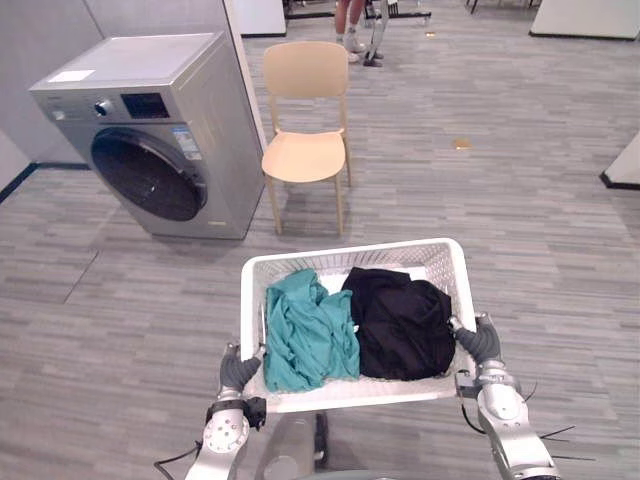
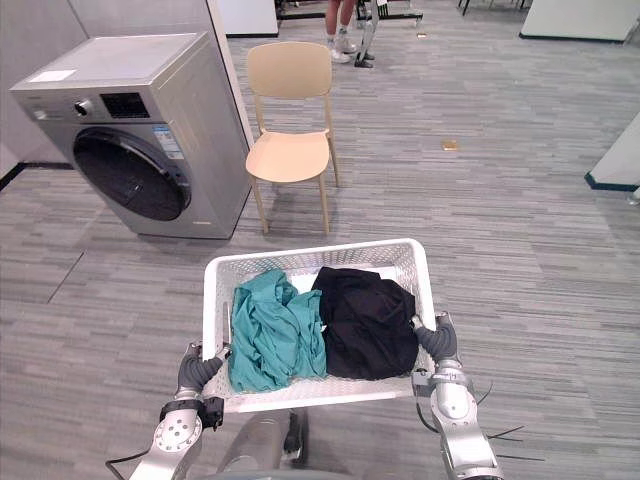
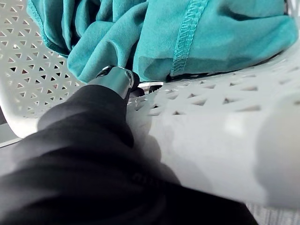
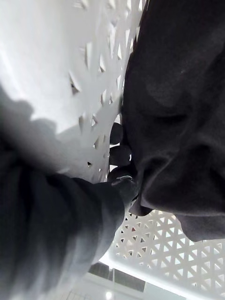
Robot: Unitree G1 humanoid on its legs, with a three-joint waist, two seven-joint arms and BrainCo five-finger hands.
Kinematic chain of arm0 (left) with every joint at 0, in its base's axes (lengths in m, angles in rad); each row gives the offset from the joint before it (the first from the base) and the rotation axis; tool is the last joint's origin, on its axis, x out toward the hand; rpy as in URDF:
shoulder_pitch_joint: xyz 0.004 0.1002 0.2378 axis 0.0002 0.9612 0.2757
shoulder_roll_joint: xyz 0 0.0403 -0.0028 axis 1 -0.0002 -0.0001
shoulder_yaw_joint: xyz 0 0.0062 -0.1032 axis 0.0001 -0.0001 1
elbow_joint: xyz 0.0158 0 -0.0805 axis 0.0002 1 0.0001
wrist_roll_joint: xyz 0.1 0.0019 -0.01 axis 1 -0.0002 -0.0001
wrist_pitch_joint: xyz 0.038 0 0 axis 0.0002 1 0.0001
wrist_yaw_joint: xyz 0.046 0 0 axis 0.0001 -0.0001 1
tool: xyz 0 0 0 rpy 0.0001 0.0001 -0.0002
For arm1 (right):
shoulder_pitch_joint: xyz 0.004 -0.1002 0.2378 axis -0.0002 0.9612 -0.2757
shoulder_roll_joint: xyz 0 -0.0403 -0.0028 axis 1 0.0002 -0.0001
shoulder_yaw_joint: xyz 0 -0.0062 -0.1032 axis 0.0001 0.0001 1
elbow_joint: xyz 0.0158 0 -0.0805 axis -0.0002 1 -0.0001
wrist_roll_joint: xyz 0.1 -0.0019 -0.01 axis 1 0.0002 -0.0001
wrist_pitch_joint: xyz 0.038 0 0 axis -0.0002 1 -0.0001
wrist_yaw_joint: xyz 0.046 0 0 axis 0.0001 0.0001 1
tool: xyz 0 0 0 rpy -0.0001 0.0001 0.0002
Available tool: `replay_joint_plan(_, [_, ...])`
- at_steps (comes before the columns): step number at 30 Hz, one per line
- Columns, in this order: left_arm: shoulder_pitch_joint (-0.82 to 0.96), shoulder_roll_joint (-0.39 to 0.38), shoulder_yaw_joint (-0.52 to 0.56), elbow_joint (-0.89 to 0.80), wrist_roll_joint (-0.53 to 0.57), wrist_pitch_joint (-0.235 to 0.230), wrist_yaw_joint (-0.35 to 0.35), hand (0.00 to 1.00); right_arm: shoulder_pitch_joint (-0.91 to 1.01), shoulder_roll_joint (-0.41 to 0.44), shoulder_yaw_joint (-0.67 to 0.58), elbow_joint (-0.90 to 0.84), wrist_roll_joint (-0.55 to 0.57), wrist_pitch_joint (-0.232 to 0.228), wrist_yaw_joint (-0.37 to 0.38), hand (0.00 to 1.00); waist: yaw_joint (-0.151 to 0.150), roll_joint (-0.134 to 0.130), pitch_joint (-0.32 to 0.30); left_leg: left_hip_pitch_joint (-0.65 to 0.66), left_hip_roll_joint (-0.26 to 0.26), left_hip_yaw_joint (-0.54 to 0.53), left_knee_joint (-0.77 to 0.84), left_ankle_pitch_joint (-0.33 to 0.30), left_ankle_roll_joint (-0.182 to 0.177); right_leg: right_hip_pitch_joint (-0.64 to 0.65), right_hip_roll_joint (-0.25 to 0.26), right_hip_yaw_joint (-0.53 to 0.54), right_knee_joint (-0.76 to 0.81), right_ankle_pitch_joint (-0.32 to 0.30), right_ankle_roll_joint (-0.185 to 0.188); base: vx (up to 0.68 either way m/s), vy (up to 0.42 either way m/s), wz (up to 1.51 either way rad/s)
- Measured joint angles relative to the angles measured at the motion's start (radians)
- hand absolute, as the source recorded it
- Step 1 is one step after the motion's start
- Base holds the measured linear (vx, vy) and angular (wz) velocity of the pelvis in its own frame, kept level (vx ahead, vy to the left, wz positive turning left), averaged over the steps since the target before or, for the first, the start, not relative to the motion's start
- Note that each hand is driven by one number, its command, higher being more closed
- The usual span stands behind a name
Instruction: Pick up the laundry basket with both hands and put the clothes into the washing machine.
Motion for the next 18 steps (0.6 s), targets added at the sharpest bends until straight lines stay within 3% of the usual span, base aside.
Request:
replay_joint_plan(1, [0.004,0.001,0.0,0.001,0.002,0.002,0.0,1.0,0.0,0.002,0.0,0.002,-0.001,0.001,0.002,1.0,0.004,-0.011,-0.003,0.011,-0.007,0.017,0.009,-0.017,-0.003,-0.025,-0.011,0.012,0.075,-0.01,0.019,0.64,0.284,-0.19])
replay_joint_plan(2, [0.013,0.002,0.0,0.001,0.002,0.006,0.0,1.0,0.0,0.002,-0.002,0.002,-0.005,0.0,0.006,1.0,0.015,-0.019,-0.006,0.064,-0.026,0.034,-0.006,-0.075,0.012,-0.109,-0.032,0.037,0.295,-0.005,0.092,0.6,0.246,-0.27])
replay_joint_plan(3, [0.005,0.009,0.001,0.002,0.002,0.012,0.0,1.0,0.0,0.016,-0.004,0.011,-0.006,0.0,0.007,1.0,0.014,-0.035,0.005,0.134,-0.057,0.039,-0.031,-0.105,0.019,-0.209,-0.05,0.064,0.584,0.052,0.183,0.71,0.265,-0.19])
replay_joint_plan(4, [0.003,0.018,0.001,0.002,0.003,0.016,0.0,1.0,0.0,0.03,-0.007,0.03,-0.006,0.0,0.006,1.0,0.012,-0.044,0.01,0.206,-0.081,0.037,-0.069,-0.12,0.021,-0.268,-0.07,0.053,0.772,0.054,0.166,0.59,0.198,0.01])
replay_joint_plan(5, [0.005,0.021,0.001,0.002,0.006,0.019,0.0,1.0,0.0,0.037,-0.007,0.042,-0.006,0.001,0.007,1.0,0.011,-0.044,0.01,0.26,-0.093,0.037,-0.101,-0.125,0.021,-0.298,-0.085,0.019,0.862,0.042,0.133,0.67,0.189,-0.02])
replay_joint_plan(6, [0.014,0.031,0.002,0.002,0.016,0.023,0.001,1.0,0.004,0.045,0.001,0.052,-0.006,0.001,0.009,1.0,-0.006,-0.028,0.011,0.391,-0.1,0.03,-0.201,-0.124,0.021,-0.361,-0.099,-0.075,0.938,0.006,0.035,0.44,0.119,-0.05])
replay_joint_plan(8, [-0.004,0.055,0.002,0.002,0.02,0.023,0.001,1.0,0.004,0.047,0.008,0.032,-0.006,-0.004,0.008,1.0,-0.017,-0.016,0.013,0.508,-0.101,0.02,-0.314,-0.124,0.02,-0.471,-0.075,-0.162,0.885,-0.036,-0.028,0.54,0.102,-0.07])
replay_joint_plan(10, [-0.027,0.068,0.001,0.002,0.023,0.023,-0.001,1.0,0.003,0.049,0.008,0.019,-0.005,-0.009,0.008,1.0,-0.04,-0.013,0.016,0.57,-0.092,0.004,-0.365,-0.13,0.001,-0.571,-0.028,-0.207,0.682,-0.044,-0.048,0.54,0.048,0.21])
replay_joint_plan(11, [-0.035,0.066,0.001,0.002,0.024,0.023,-0.004,1.0,0.004,0.048,0.006,0.019,-0.004,-0.01,0.004,1.0,-0.059,-0.017,0.018,0.594,-0.089,-0.005,-0.368,-0.14,-0.019,-0.606,-0.007,-0.207,0.532,-0.017,-0.041,0.55,-0.001,0.44])
replay_joint_plan(13, [-0.034,0.066,0.001,0.009,0.032,0.023,-0.015,1.0,0.013,0.048,0.006,0.019,-0.004,-0.009,0.002,1.0,-0.077,-0.03,0.016,0.671,-0.094,-0.023,-0.376,-0.175,-0.08,-0.614,0.037,-0.18,0.131,0.158,-0.034,0.6,-0.041,0.35])
replay_joint_plan(14, [-0.029,0.068,0.001,0.009,0.035,0.023,-0.02,1.0,0.022,0.048,0.007,0.018,-0.004,-0.009,0.002,1.0,-0.083,-0.043,0.008,0.717,-0.103,-0.042,-0.383,-0.192,-0.107,-0.618,0.041,-0.167,0.056,0.207,-0.043,0.84,-0.117,0.42])
replay_joint_plan(15, [-0.021,0.063,-0.001,0.017,0.036,0.023,-0.022,1.0,0.035,0.049,0.007,0.019,-0.004,-0.007,0.002,1.0,-0.094,-0.048,-0.003,0.761,-0.101,-0.079,-0.355,-0.218,-0.145,-0.624,0.048,-0.139,0.092,0.314,-0.112,0.89,-0.167,0.54])
replay_joint_plan(16, [-0.02,0.051,-0.004,0.026,0.037,0.023,-0.022,1.0,0.046,0.045,0.003,0.019,-0.004,-0.003,0.002,1.0,-0.093,-0.024,-0.015,0.753,-0.069,-0.104,-0.268,-0.219,-0.148,-0.631,0.058,-0.147,0.174,0.376,-0.127,0.91,-0.186,0.45])
replay_joint_plan(17, [-0.02,0.038,-0.005,0.034,0.041,0.023,-0.022,1.0,0.047,0.037,0.001,0.018,-0.004,-0.001,0.003,1.0,-0.09,0.006,-0.02,0.72,-0.036,-0.114,-0.182,-0.218,-0.148,-0.632,0.071,-0.164,0.209,0.34,-0.126,0.73,-0.171,0.37])
replay_joint_plan(18, [-0.026,0.025,-0.004,0.038,0.043,0.023,-0.022,1.0,0.048,0.029,-0.005,0.004,-0.003,0.003,0.004,1.0,-0.092,0.052,-0.016,0.611,0.025,-0.116,0.063,-0.164,-0.2,-0.604,0.105,-0.204,0.232,0.281,-0.14,0.57,-0.123,0.19])
